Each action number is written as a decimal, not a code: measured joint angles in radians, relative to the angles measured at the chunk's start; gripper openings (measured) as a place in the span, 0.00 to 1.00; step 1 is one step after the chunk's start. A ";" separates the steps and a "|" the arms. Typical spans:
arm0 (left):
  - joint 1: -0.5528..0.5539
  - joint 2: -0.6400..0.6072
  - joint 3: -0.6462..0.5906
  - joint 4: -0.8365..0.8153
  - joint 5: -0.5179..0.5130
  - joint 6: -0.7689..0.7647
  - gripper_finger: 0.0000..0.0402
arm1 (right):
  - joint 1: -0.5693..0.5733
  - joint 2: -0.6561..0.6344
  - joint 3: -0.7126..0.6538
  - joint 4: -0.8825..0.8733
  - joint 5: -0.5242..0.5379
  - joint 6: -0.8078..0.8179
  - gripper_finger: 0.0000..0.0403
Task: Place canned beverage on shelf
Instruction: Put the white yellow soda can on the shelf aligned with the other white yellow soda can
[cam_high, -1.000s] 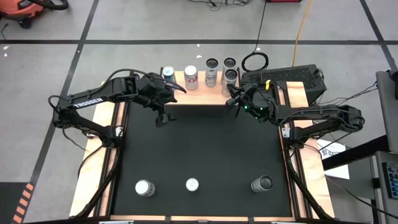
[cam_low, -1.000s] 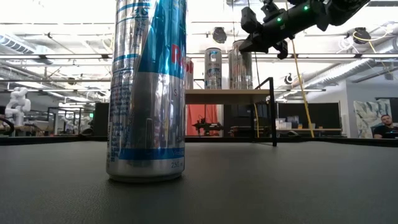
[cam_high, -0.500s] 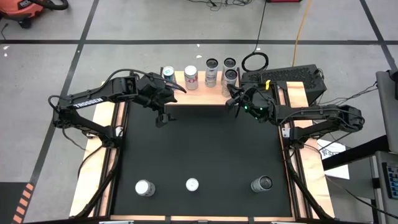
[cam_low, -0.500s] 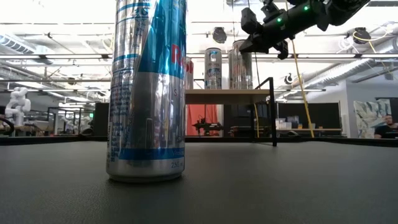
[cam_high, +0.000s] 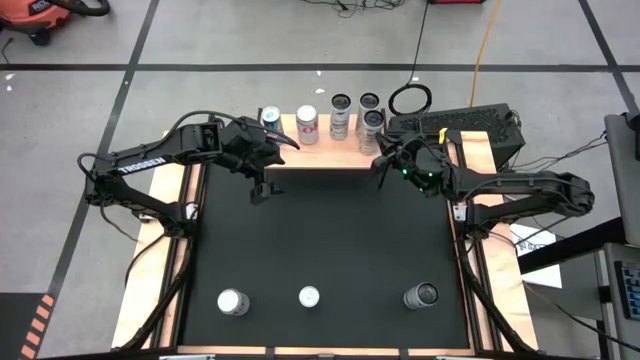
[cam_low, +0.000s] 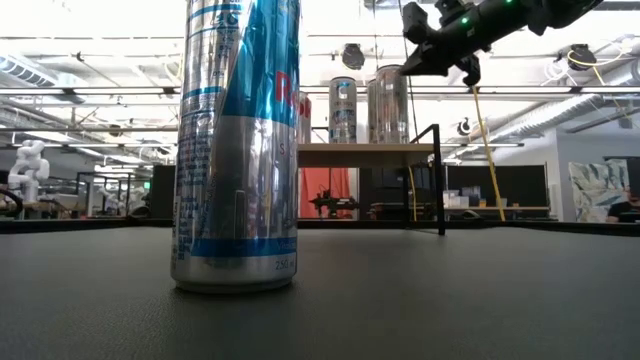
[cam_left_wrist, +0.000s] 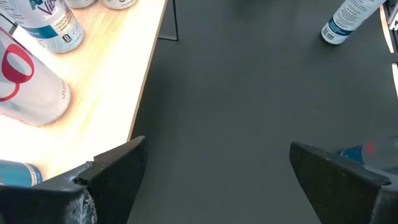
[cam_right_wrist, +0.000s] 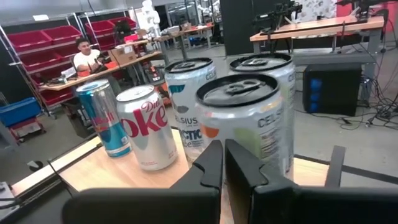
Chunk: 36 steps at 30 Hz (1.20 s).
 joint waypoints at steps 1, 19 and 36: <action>0.000 0.000 0.000 0.000 0.000 0.000 0.98 | 0.000 -0.009 0.000 -0.007 0.000 0.002 0.00; 0.000 0.000 0.000 0.000 -0.007 0.000 0.98 | -0.092 -0.043 0.000 -0.064 0.039 -0.001 0.00; 0.000 0.000 0.000 0.000 -0.018 0.000 0.98 | -0.188 -0.039 0.000 -0.054 -0.153 0.057 0.00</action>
